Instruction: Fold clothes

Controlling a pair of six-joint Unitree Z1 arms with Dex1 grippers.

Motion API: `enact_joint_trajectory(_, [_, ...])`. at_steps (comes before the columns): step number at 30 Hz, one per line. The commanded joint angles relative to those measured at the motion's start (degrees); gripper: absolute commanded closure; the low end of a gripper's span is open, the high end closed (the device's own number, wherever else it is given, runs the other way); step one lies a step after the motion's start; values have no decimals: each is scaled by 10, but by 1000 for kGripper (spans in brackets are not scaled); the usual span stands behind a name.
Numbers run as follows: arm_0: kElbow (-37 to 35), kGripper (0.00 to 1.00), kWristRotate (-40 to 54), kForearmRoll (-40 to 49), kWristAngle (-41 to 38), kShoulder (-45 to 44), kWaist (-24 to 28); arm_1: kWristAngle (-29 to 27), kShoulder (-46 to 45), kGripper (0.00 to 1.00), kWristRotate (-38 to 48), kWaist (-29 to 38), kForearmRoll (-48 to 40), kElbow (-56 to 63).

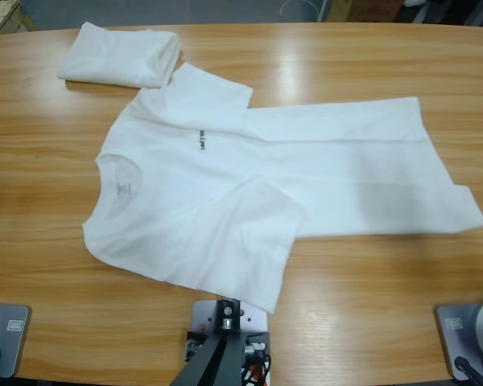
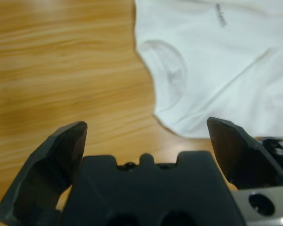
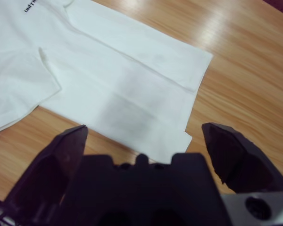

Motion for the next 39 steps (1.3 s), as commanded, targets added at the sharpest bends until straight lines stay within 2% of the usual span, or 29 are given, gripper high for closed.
enact_joint_trajectory(1, [15, 0, -83, 33, 17, -16, -111, 5, 69, 0, 28, -2, -6, -7])
enact_joint_trajectory(6, [7, 0, -77, 32, 32, 7, -111, 8, 97, 0, 42, -2, 51, -36])
enact_joint_trajectory(8, [-2, 0, -104, 28, -12, 20, -121, 14, 99, 8, 60, -2, 70, -49])
enact_joint_trajectory(10, [-1, 8, -168, 16, -50, 27, -170, 13, 84, 21, 78, -2, 80, -58])
enact_joint_trajectory(12, [6, 10, -253, 2, -68, 73, -253, 21, 61, 18, 169, -2, 80, -58])
enact_joint_trajectory(15, [5, 0, -407, -40, -49, 153, -370, 61, 88, 24, 240, -2, 100, -57])
enact_joint_trajectory(19, [-6, 32, -618, -53, -3, 180, -455, 75, 80, 59, 261, -2, 101, -57])
enact_joint_trajectory(23, [4, 0, -776, -70, 45, 205, -476, 93, 65, 78, 259, -1, 103, -55])
enact_joint_trajectory(25, [1, 0, -835, -109, 58, 235, -486, 103, 71, 78, 252, 3, 103, -54])
enact_joint_trajectory(29, [-7, 1, -894, -202, 58, 331, -536, 103, 85, 78, 250, 6, 102, -53])
enact_joint_trajectory(32, [18, 14, -936, -264, 76, 379, -571, 103, 84, 78, 250, 6, 100, -51])
enact_joint_trajectory(36, [23, 120, -977, -299, 75, 411, -575, 102, 82, 82, 245, 7, 96, -48])
enact_joint_trajectory(37, [22, 93, -987, -299, 74, 414, -575, 103, 82, 82, 245, 7, 94, -47])
enact_joint_trajectory(38, [24, 5, -997, -297, 74, 418, -575, 103, 81, 82, 245, 7, 93, -45])
enact_joint_trajectory(39, [26, 0, -998, -294, 76, 421, -575, 103, 80, 82, 245, 8, 92, -45])
